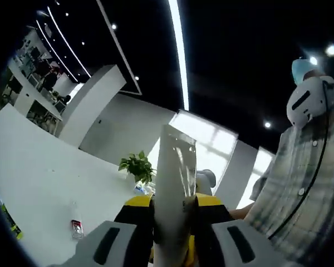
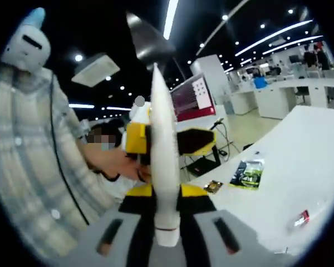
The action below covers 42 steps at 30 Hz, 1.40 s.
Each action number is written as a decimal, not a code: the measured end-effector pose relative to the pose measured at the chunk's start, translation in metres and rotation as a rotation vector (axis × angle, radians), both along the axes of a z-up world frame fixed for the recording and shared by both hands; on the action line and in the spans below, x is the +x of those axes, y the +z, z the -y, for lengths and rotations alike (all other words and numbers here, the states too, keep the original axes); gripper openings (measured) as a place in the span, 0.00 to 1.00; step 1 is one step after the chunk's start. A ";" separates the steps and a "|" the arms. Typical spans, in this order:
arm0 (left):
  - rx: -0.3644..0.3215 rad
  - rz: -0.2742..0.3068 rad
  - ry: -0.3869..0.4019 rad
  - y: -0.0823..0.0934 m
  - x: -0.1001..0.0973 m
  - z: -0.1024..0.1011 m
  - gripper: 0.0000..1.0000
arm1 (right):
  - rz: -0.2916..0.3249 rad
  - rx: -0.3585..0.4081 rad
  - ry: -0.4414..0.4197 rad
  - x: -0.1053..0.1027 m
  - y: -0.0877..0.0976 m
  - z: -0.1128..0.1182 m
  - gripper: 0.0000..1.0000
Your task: Arrange the skincare products in the storage area until every visible bottle or jar stands upright without overlapping.
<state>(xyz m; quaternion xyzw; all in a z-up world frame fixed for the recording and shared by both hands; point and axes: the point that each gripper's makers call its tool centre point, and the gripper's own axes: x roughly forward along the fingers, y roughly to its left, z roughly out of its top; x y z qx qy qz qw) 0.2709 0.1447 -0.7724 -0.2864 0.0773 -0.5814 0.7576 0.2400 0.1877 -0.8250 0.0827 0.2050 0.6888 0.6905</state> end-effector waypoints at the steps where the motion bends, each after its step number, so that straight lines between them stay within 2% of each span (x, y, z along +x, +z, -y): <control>1: 0.002 -0.006 -0.001 -0.001 0.000 0.000 0.25 | -0.014 0.003 0.002 -0.001 -0.001 -0.001 0.13; 4: 0.012 0.002 0.004 -0.003 0.000 -0.003 0.21 | -0.059 0.040 0.013 -0.004 0.000 -0.003 0.13; 5: 0.009 0.003 0.004 -0.002 0.000 -0.004 0.21 | -0.092 0.067 0.027 -0.006 0.003 -0.004 0.14; 13: 0.014 0.017 0.048 0.002 0.009 -0.007 0.16 | -0.110 0.069 0.018 0.001 0.008 -0.005 0.17; 16: 0.016 0.010 0.064 0.004 0.013 -0.008 0.13 | -0.085 0.063 -0.031 0.009 0.008 -0.006 0.20; 17: 0.043 0.024 0.091 0.002 0.017 -0.008 0.13 | -0.059 0.053 -0.060 0.014 0.006 -0.007 0.20; 19: 0.069 0.035 0.067 0.001 0.014 -0.004 0.13 | -0.071 0.038 -0.048 0.011 0.005 -0.009 0.21; 20: 0.087 0.048 0.079 0.001 0.015 -0.003 0.13 | -0.069 0.027 -0.060 0.012 0.004 -0.009 0.21; 22: 0.099 0.050 0.089 0.001 0.016 -0.003 0.13 | -0.040 0.015 -0.079 0.015 0.003 -0.009 0.22; 29: 0.194 0.066 0.192 -0.005 0.031 -0.004 0.12 | 0.081 -0.049 -0.221 0.032 -0.002 -0.012 0.26; 30: 0.205 0.058 0.233 -0.005 0.037 -0.005 0.12 | 0.125 -0.068 -0.281 0.038 -0.003 -0.012 0.27; 32: 0.259 0.059 0.297 -0.009 0.044 -0.007 0.12 | 0.185 -0.117 -0.340 0.045 -0.005 -0.011 0.28; 34: 0.289 0.042 0.341 -0.011 0.048 -0.007 0.12 | 0.202 -0.152 -0.386 0.048 -0.008 -0.010 0.29; 38: 0.322 0.028 0.382 -0.015 0.052 -0.006 0.13 | 0.222 -0.191 -0.439 0.051 -0.011 -0.010 0.30; 40: 0.313 0.037 0.374 -0.014 0.050 -0.006 0.13 | 0.190 -0.185 -0.434 0.050 -0.011 -0.008 0.28; 42: 0.300 0.036 0.372 -0.012 0.049 -0.007 0.13 | 0.203 -0.182 -0.432 0.050 -0.009 -0.008 0.26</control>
